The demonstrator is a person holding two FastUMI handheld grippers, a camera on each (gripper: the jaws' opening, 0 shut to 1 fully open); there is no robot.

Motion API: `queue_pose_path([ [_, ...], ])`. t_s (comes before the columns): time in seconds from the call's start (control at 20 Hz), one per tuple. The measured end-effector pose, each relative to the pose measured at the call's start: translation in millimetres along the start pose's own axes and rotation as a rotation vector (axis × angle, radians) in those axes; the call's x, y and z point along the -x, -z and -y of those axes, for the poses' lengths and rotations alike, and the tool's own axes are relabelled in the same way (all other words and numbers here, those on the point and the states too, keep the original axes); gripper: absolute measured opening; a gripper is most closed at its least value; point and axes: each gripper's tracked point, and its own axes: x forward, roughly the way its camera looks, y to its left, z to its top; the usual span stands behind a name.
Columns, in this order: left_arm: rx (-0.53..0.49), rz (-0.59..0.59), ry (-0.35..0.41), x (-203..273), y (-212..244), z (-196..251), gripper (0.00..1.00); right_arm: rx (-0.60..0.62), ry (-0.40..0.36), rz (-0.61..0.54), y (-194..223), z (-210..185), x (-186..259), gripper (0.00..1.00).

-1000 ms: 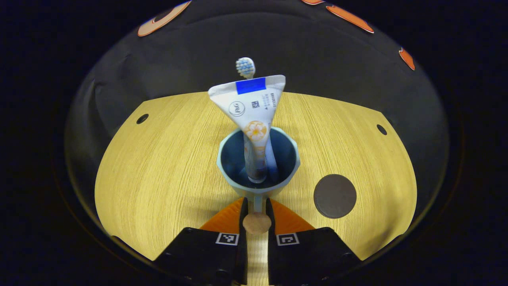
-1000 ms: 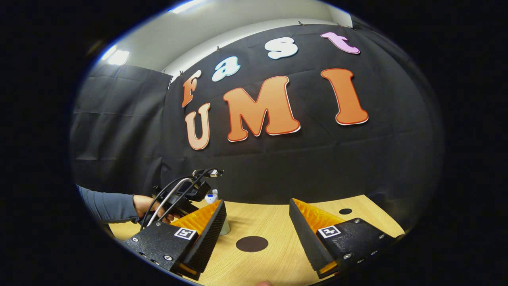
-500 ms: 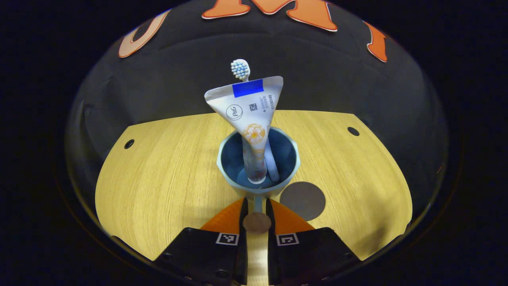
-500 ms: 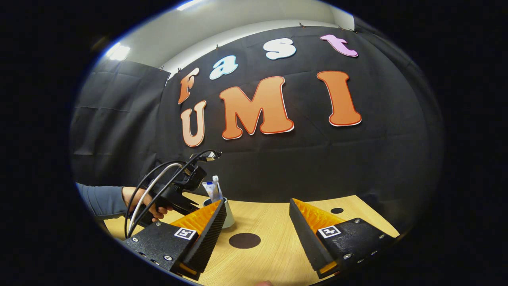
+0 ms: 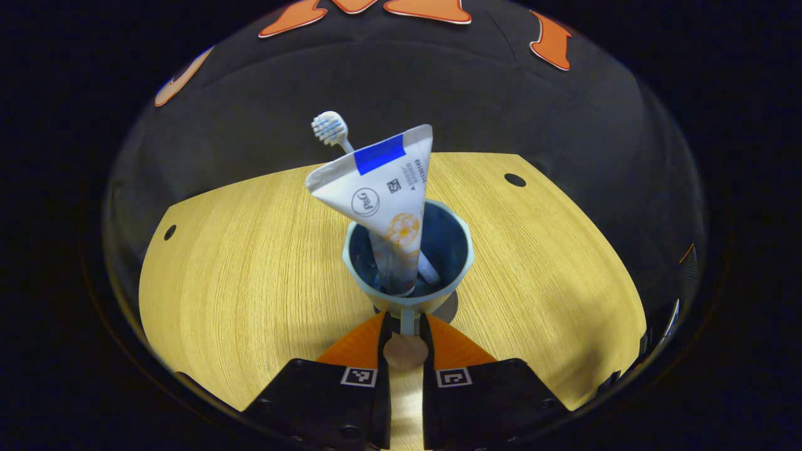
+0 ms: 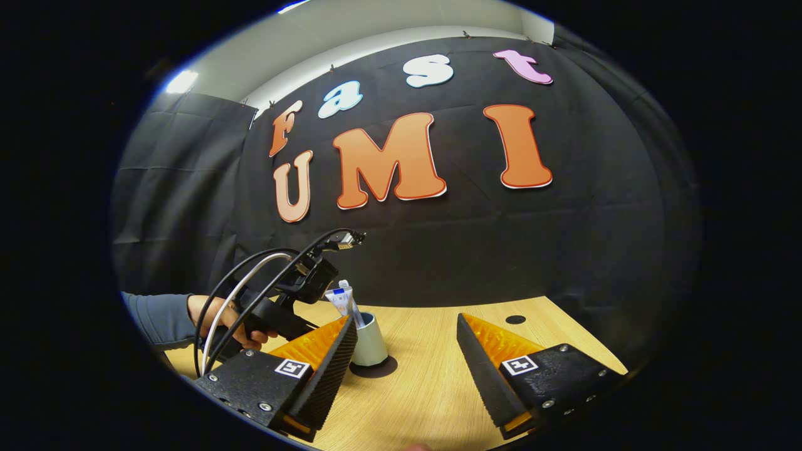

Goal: Put the toothbrush and toothpaste on the desktop into the cup, then pick up the cup and place it on the coaster on the desktop.

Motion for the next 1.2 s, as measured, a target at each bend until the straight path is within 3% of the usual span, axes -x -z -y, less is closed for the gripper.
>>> queue_pose_path([
  [0.05, 0.0, -0.005, 0.003, -6, 4, 4, 0.19, -0.002, 0.002, -0.004, 2, 1, 1, 0.96],
  [0.1, 0.002, -0.012, 0.007, -7, 5, 6, 0.26, -0.004, 0.008, -0.006, 4, 3, 1, 0.96],
  [0.15, 0.009, -0.022, 0.013, -10, 9, 4, 0.26, -0.008, 0.01, -0.008, 4, 4, 1, 0.96],
  [0.2, 0.011, -0.037, 0.014, -13, 14, 6, 0.2, -0.011, 0.011, -0.012, 6, 3, 2, 0.96],
  [0.25, 0.008, -0.027, 0.015, -17, 14, 5, 0.26, -0.013, 0.01, -0.013, 6, 3, 3, 0.96],
  [0.35, -0.009, -0.008, 0.021, -11, 10, 7, 0.24, -0.006, 0.012, -0.017, 8, 2, 3, 0.96],
  [0.45, -0.027, 0.043, 0.031, -3, -1, 8, 0.33, 0.002, 0.015, -0.013, 6, 1, 3, 0.96],
  [0.55, -0.03, 0.095, 0.057, 12, -7, 11, 0.58, -0.004, 0.016, -0.005, 2, -2, 4, 0.96],
  [0.7, -0.066, 0.226, 0.023, 45, -25, 10, 0.96, 0.003, 0.015, 0.016, -6, -9, 7, 0.96],
  [0.75, -0.076, 0.279, 0.004, 65, -29, 6, 0.94, 0.011, 0.004, 0.015, -6, -14, 9, 0.96],
  [0.8, -0.081, 0.323, -0.012, 82, -30, 2, 1.0, 0.02, -0.001, 0.016, -7, -19, 10, 0.96],
  [1.2, -0.058, 0.674, -0.165, 203, 0, -32, 0.99, 0.105, 0.046, 0.083, -23, -44, 32, 0.95],
])
